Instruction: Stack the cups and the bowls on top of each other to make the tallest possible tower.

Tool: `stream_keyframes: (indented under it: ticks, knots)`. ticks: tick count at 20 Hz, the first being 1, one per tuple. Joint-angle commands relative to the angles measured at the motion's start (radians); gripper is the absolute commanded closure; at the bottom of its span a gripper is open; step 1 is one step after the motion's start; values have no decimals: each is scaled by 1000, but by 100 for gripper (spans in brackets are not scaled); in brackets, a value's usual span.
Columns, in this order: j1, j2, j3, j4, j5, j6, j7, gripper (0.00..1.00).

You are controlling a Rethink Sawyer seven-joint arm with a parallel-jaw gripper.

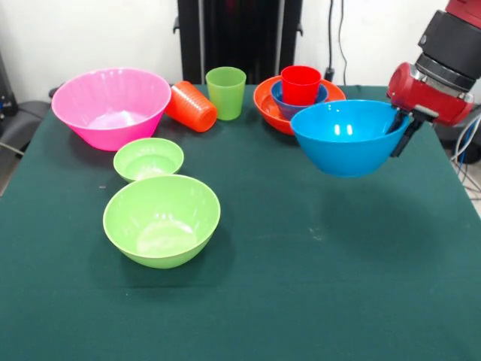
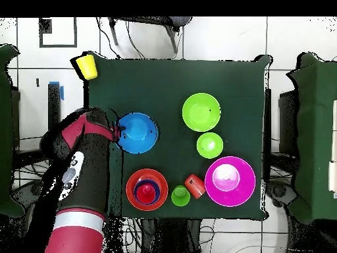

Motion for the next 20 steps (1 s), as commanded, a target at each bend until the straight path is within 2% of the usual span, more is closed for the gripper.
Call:
stream_keyframes:
  ticks: [1,11,20]
  knots:
    - [4,-7,-7,30,64,44,193,100]
    - [55,15,-52,38,203,106,269,100]
    - [90,54,-109,28,321,135,296,100]
